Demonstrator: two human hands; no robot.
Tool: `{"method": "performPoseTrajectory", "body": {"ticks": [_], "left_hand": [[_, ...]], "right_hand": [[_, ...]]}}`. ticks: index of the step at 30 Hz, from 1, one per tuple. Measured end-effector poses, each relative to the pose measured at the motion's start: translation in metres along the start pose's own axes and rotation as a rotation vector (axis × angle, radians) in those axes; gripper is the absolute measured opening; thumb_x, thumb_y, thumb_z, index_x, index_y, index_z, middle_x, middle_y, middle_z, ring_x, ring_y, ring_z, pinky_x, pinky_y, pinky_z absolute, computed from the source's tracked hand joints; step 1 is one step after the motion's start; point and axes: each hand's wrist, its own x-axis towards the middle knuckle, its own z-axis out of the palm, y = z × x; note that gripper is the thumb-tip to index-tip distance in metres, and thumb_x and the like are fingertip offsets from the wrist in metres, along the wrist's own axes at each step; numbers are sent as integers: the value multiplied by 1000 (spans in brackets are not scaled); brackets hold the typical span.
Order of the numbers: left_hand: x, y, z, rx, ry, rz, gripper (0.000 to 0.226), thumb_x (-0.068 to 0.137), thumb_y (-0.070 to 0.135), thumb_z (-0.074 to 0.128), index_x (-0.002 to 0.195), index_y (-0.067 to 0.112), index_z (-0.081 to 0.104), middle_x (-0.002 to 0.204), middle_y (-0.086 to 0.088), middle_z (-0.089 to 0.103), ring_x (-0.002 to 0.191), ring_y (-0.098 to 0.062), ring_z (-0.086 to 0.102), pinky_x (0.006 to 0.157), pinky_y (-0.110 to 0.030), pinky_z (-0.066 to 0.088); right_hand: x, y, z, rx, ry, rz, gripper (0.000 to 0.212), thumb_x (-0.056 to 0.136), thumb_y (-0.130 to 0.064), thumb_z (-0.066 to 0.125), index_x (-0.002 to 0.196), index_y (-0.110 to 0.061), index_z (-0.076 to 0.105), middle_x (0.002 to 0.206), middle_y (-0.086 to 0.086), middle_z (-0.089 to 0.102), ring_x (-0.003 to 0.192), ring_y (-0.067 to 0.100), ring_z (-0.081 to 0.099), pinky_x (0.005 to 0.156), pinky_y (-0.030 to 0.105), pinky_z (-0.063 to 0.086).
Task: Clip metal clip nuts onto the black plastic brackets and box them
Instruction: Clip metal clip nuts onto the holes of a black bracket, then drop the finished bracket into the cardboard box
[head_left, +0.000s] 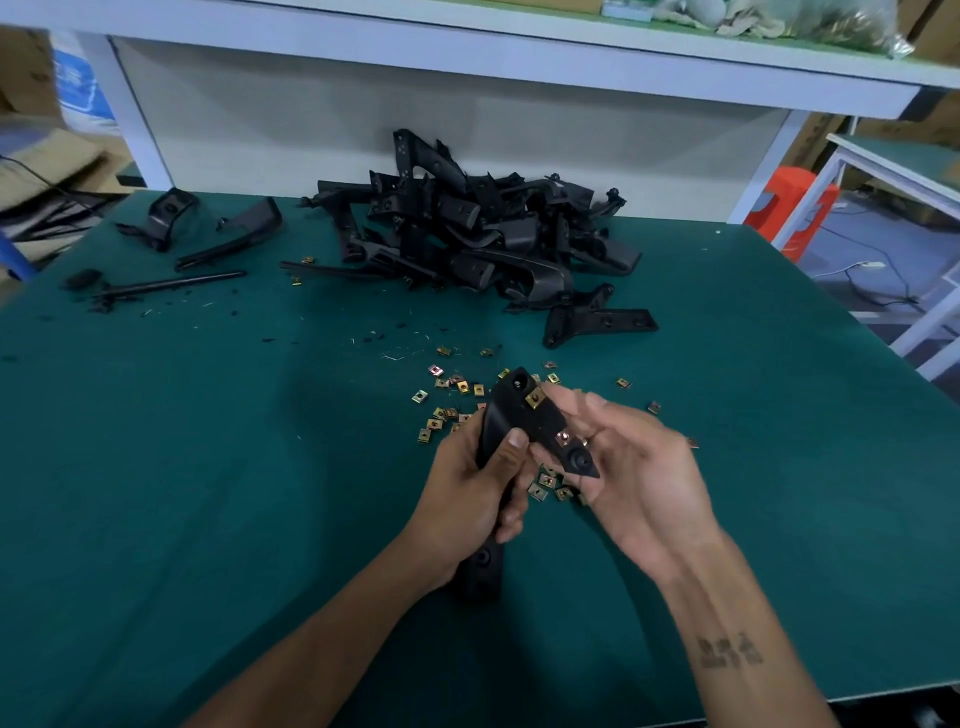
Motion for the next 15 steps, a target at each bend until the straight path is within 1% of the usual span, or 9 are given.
{"method": "performPoseTrajectory", "body": {"ticks": [3, 5, 6, 8, 10, 11, 12, 14, 15], "left_hand": [[1, 0, 2, 29, 63, 64, 25, 107, 27, 49, 97, 4, 50, 71, -8, 53, 41, -20, 47, 39, -26, 38], [1, 1, 3, 15, 123, 105, 27, 107, 25, 47, 103, -1, 51, 72, -11, 57, 47, -23, 54, 40, -28, 43], [0, 2, 4, -5, 169, 116, 28, 106, 25, 47, 105, -2, 54, 74, -13, 61, 53, -24, 58, 43, -30, 46], [1, 6, 10, -73, 299, 99, 27, 103, 30, 50, 106, 6, 63, 86, -13, 72, 68, -23, 66, 57, -32, 53], [2, 10, 24, -133, 385, 42, 28, 103, 35, 52, 112, 14, 67, 104, -13, 76, 90, -27, 72, 77, -42, 57], [2, 12, 36, -140, 367, 29, 28, 103, 37, 53, 114, 16, 68, 109, -13, 76, 99, -32, 72, 85, -48, 57], [0, 12, 52, -128, 315, 40, 28, 103, 40, 55, 113, 18, 69, 109, -11, 76, 100, -32, 71, 85, -49, 58], [-4, 9, 94, -34, 166, 58, 28, 101, 43, 55, 106, 18, 67, 98, -1, 78, 89, -21, 73, 74, -37, 58], [-7, 5, 119, 11, 84, 37, 28, 100, 42, 54, 105, 17, 62, 95, 1, 78, 88, -17, 74, 73, -31, 57]], "right_hand": [[-8, 16, 2, 152, -2, -70, 46, 95, -17, 57, 139, -1, 59, 138, 12, 66, 128, 27, 62, 103, 35, 55], [-13, 31, 6, 140, 75, -156, 49, 92, -19, 60, 139, -4, 59, 133, 11, 69, 127, 26, 64, 102, 34, 54], [-18, 38, 10, 77, 158, -210, 47, 91, -22, 61, 136, -7, 62, 127, 9, 72, 123, 25, 66, 102, 34, 52], [-30, 51, 15, -143, 364, -328, 33, 90, -26, 64, 121, -15, 71, 110, 0, 78, 109, 16, 71, 96, 29, 51], [-47, 59, 18, -399, 458, -380, 22, 91, -33, 65, 108, -21, 72, 95, -9, 76, 90, 7, 70, 82, 19, 51], [-55, 63, 18, -490, 455, -370, 22, 91, -39, 64, 107, -24, 70, 88, -11, 74, 81, 6, 69, 74, 18, 51], [-63, 66, 17, -541, 451, -366, 22, 93, -44, 61, 105, -27, 68, 81, -9, 72, 71, 7, 67, 66, 21, 51], [-82, 66, 6, -527, 536, -444, 21, 96, -45, 57, 100, -28, 70, 68, -7, 68, 57, 10, 61, 55, 29, 49], [-92, 64, -5, -470, 640, -510, 20, 96, -42, 58, 99, -28, 72, 68, -7, 68, 59, 9, 59, 56, 29, 48]]}}
